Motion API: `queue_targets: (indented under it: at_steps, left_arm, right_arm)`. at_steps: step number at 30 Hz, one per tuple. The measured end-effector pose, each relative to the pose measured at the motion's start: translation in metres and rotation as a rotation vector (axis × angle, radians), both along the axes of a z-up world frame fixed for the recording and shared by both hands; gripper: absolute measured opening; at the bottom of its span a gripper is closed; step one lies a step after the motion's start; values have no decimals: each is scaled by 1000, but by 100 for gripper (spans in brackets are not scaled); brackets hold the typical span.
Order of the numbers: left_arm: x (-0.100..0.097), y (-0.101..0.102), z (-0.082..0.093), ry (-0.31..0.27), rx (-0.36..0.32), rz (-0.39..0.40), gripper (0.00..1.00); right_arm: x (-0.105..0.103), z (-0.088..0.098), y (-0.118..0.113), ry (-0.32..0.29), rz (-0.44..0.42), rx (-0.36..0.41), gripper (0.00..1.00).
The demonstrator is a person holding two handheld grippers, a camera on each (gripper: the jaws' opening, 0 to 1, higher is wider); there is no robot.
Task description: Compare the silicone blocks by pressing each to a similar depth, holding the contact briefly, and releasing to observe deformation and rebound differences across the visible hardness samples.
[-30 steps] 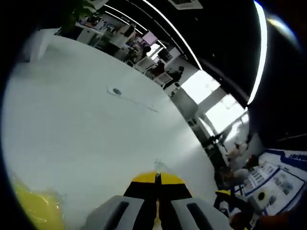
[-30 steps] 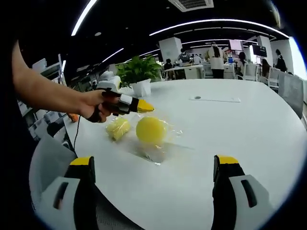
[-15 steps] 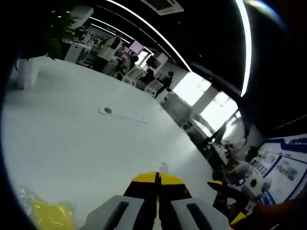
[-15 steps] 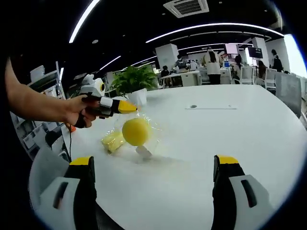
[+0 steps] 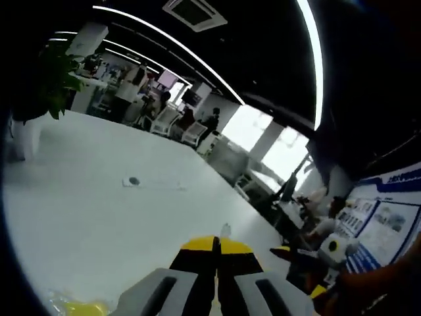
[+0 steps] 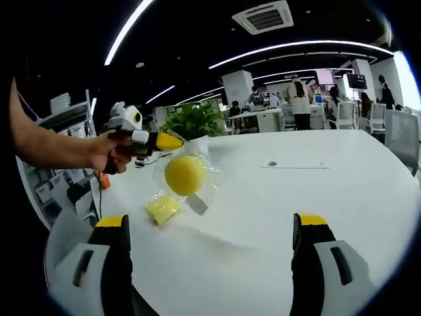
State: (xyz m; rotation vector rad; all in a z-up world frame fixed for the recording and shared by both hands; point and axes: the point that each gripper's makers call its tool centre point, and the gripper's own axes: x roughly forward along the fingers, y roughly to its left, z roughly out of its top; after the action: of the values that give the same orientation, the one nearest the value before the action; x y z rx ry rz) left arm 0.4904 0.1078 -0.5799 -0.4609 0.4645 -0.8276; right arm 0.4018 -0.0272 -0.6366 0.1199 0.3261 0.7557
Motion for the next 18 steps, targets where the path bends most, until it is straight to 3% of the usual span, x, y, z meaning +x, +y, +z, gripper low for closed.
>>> queue_targets:
  at_steps: [7, 18]
  left_arm:
    - [-4, -5, 37, -74, 7, -63, 0]
    - [-4, 3, 91, -170, -51, -84, 0]
  right_arm:
    - [7, 15, 9, -36, -6, 26, 96]
    - [23, 64, 17, -134, 25, 25, 96]
